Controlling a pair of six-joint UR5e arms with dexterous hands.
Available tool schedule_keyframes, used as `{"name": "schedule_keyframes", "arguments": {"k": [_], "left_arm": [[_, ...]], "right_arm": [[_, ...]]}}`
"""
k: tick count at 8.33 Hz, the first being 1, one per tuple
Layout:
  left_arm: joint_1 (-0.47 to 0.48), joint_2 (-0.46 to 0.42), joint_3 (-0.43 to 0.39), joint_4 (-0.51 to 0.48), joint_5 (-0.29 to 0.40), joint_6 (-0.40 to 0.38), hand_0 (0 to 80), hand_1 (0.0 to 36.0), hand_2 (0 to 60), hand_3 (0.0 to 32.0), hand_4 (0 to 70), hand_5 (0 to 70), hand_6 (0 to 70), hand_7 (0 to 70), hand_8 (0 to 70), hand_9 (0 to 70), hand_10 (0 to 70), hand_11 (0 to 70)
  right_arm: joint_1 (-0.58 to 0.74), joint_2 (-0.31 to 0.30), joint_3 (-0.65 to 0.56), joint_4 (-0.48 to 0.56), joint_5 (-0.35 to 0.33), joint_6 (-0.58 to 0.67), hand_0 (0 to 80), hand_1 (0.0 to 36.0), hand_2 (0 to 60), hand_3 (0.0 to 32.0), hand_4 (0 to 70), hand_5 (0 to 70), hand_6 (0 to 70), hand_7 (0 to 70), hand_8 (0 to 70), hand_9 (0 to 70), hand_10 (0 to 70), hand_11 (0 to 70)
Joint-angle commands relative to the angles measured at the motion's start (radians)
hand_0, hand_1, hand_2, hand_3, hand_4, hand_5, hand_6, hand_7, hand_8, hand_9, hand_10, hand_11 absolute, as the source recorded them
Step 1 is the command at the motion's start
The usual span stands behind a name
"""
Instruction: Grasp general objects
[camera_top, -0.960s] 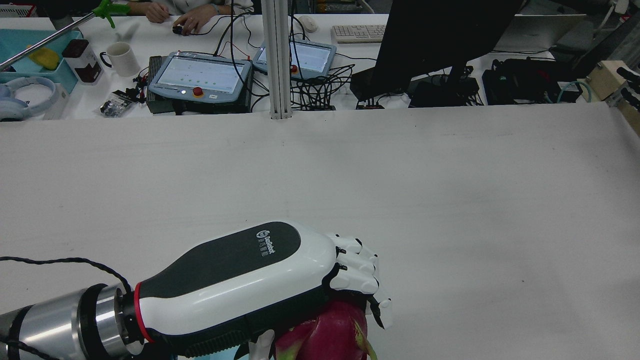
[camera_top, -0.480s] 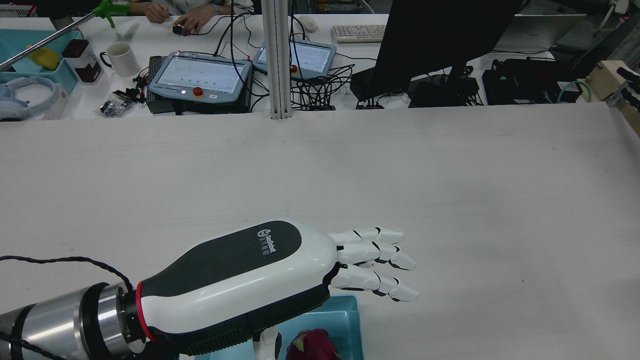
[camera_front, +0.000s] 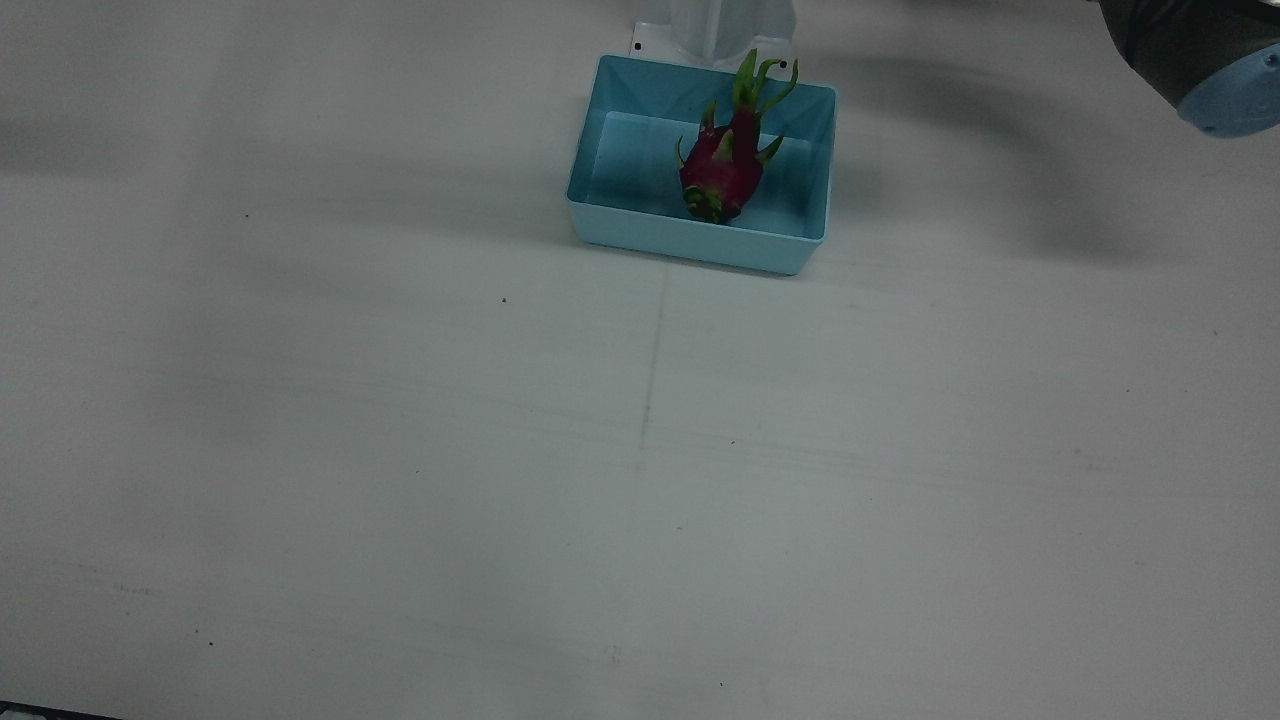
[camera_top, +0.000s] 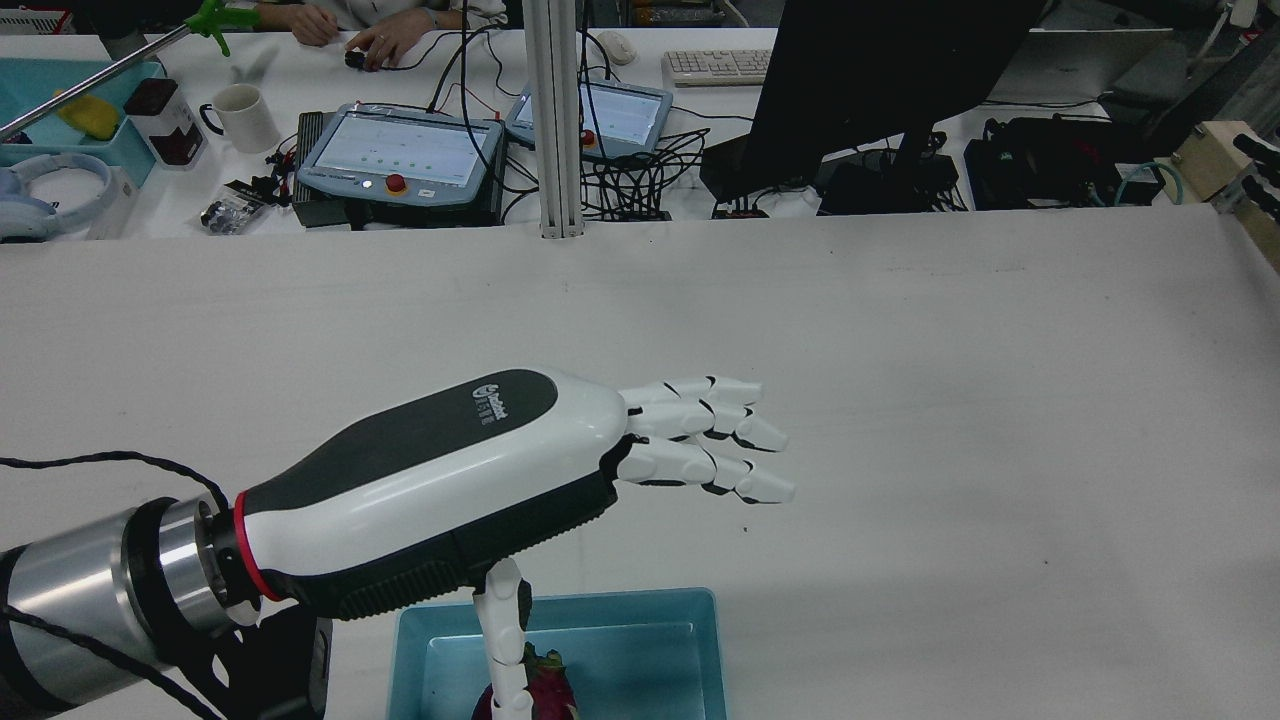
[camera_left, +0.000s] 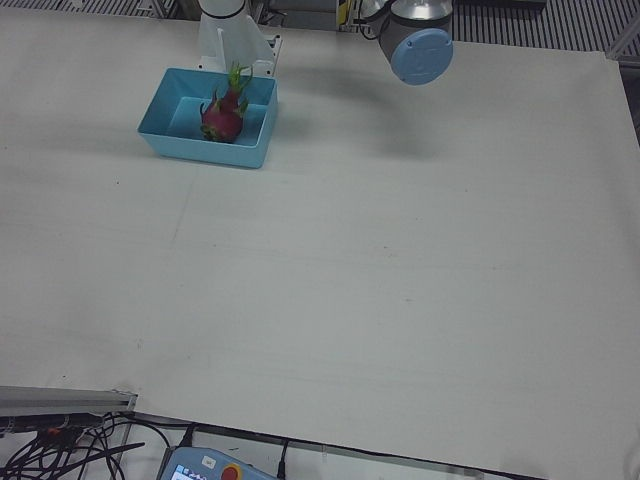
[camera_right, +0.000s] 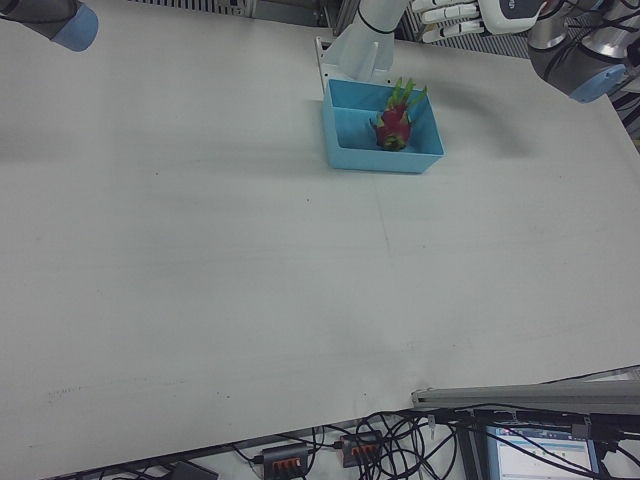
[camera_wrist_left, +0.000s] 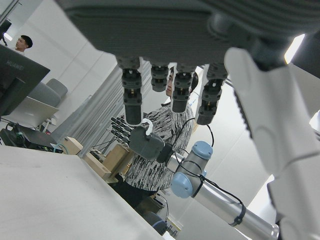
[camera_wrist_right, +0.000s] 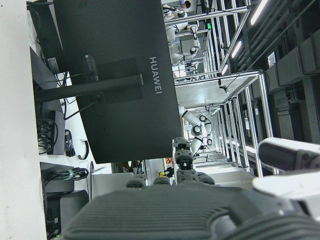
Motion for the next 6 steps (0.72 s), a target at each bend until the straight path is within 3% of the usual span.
{"name": "schedule_keyframes", "arguments": {"k": [1, 2, 3, 4, 6], "left_arm": [[-0.286, 0.141, 0.068, -0.146, -0.069, -0.193, 57.5, 36.0, 60.0, 0.0, 42.5, 47.0, 47.7, 47.9, 35.6, 44.7, 33.3, 50.1], [-0.331, 0.182, 0.149, -0.223, -0.108, -0.299, 56.7, 36.0, 60.0, 0.0, 49.6, 57.9, 62.8, 54.9, 46.0, 56.6, 46.0, 66.8], [-0.359, 0.193, 0.180, -0.244, -0.142, -0.326, 54.8, 36.0, 60.0, 0.0, 52.8, 69.3, 70.0, 62.4, 54.6, 67.2, 56.6, 70.0], [-0.376, 0.194, 0.197, -0.244, -0.181, -0.337, 54.8, 36.0, 60.0, 0.0, 53.9, 70.0, 70.0, 66.5, 58.3, 70.0, 60.1, 70.0], [-0.475, 0.211, 0.252, -0.195, -0.276, -0.416, 55.0, 36.0, 60.0, 0.0, 53.0, 70.0, 70.0, 70.0, 60.4, 70.0, 60.5, 70.0]], "right_arm": [[0.000, 0.000, 0.000, 0.000, 0.000, 0.000, 0.0, 0.0, 0.0, 0.0, 0.0, 0.0, 0.0, 0.0, 0.0, 0.0, 0.0, 0.0], [0.000, 0.000, 0.002, 0.000, -0.002, 0.000, 0.0, 0.0, 0.0, 0.0, 0.0, 0.0, 0.0, 0.0, 0.0, 0.0, 0.0, 0.0], [0.000, 0.000, 0.002, 0.000, 0.000, 0.000, 0.0, 0.0, 0.0, 0.0, 0.0, 0.0, 0.0, 0.0, 0.0, 0.0, 0.0, 0.0], [0.000, 0.000, 0.002, -0.002, -0.002, 0.000, 0.0, 0.0, 0.0, 0.0, 0.0, 0.0, 0.0, 0.0, 0.0, 0.0, 0.0, 0.0], [0.000, 0.000, 0.000, 0.000, 0.000, 0.000, 0.0, 0.0, 0.0, 0.0, 0.0, 0.0, 0.0, 0.0, 0.0, 0.0, 0.0, 0.0]]}}
